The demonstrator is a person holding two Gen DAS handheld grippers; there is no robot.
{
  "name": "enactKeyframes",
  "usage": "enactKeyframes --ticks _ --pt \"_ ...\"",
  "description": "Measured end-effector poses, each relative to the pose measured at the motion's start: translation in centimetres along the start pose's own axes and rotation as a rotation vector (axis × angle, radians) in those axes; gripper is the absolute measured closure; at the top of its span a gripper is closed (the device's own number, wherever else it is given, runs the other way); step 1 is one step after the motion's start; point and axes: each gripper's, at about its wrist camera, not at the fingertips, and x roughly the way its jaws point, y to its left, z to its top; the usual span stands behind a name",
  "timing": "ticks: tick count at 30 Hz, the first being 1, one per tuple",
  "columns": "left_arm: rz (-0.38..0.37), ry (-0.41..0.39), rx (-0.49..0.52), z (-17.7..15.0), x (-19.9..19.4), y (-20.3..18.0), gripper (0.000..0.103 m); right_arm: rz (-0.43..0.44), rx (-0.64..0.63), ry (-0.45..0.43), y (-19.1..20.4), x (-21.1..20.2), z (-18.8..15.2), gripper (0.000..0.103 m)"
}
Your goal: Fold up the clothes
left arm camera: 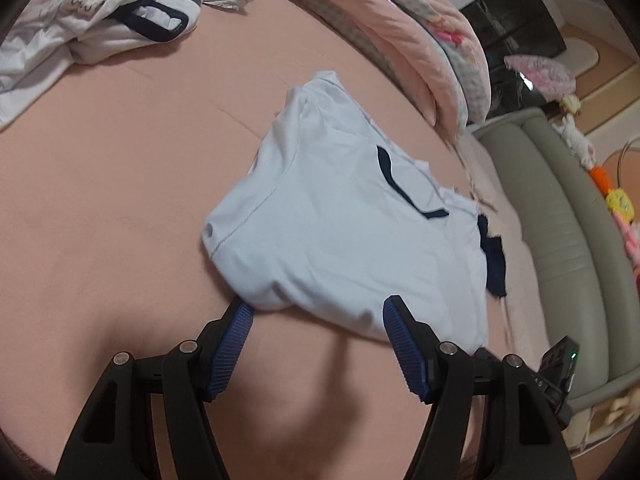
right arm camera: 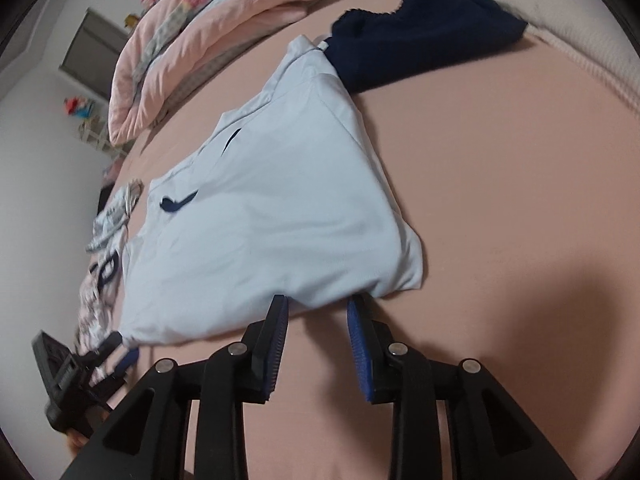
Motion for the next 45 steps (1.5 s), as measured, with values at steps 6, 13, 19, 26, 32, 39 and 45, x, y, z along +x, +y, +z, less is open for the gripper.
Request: enactKeyframes --ticks 6,13,19,26,32,39,45 --pt "-0.008 -0.035 -0.026 1.2 1.5 -0.2 0.037 0.053 0.072 -0.036 -0.5 1.3 1.0 0.073" --pt "0.085 -0.009 0.051 1.9 2.4 -1.7 0.085 0.026 -0.009 -0.106 1.2 0.7 1.3 0.095" --pt "0.132 0.054 0.185 1.9 1.3 -3.3 0.087 0.019 -0.052 -0.122 2.0 -2.3 0.0 0.098" --pt "0.127 0.114 0.219 0.9 -0.5 -3.0 0.087 0.021 -0.017 -0.09 0.8 -4.6 -4.1 0.102" --pt "0.115 0.16 0.209 0.2 -0.7 -2.1 0.083 -0.025 -0.026 -0.09 0.1 -6.9 -7.0 0.102" --pt "0.076 0.16 0.094 1.4 -0.7 -1.0 0.068 -0.159 -0.139 -0.136 2.8 -7.8 -4.0 0.09" --pt "0.057 0.146 0.06 1.4 -0.1 -0.7 0.068 -0.139 -0.026 -0.073 0.4 -4.9 -1.2 0.047"
